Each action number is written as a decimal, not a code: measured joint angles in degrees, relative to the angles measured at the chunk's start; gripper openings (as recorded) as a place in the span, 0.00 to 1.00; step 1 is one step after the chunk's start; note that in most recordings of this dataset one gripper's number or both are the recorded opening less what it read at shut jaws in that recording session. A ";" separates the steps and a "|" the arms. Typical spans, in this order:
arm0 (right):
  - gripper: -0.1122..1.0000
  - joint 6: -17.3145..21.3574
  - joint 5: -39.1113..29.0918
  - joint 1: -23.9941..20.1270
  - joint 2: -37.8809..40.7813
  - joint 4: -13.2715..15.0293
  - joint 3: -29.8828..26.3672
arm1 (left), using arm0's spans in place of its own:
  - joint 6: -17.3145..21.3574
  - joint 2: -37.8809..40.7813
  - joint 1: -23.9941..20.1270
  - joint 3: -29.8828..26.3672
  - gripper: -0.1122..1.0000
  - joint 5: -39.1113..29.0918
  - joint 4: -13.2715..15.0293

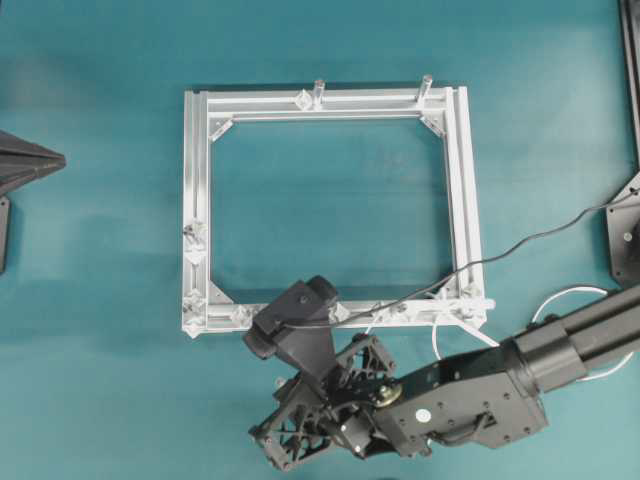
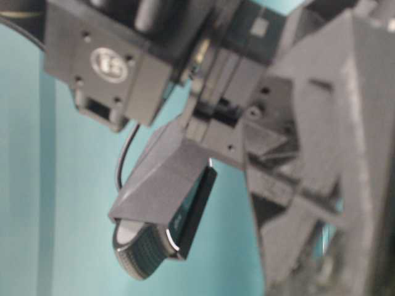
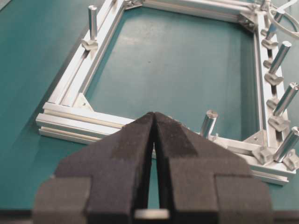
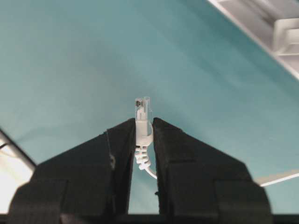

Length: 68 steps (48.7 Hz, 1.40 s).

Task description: Move the cable alternately left and right between 8 closely spaced pins so it hooks onto each one.

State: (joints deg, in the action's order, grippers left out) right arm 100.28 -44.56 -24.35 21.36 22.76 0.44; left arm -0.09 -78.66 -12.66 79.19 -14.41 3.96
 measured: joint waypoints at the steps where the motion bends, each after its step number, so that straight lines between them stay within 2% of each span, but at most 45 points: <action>1: 0.23 -0.09 -0.35 0.18 0.00 0.18 0.00 | -0.09 0.09 0.09 0.00 0.11 0.00 0.00; 17: 0.23 -1.14 -0.88 4.92 0.00 2.81 0.00 | -0.09 0.00 0.00 0.00 0.11 0.00 0.00; 33: 0.23 -3.60 -1.41 6.59 0.00 2.64 0.44 | -0.09 0.09 0.00 0.00 0.11 0.00 0.00; 68: 0.23 -3.60 -2.29 7.38 0.00 2.11 1.32 | -0.09 0.09 0.00 0.00 0.11 0.00 0.00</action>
State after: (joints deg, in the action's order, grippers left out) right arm 96.68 -46.85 -16.96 21.36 24.87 1.76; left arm -0.18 -78.57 -12.66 79.19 -14.41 3.96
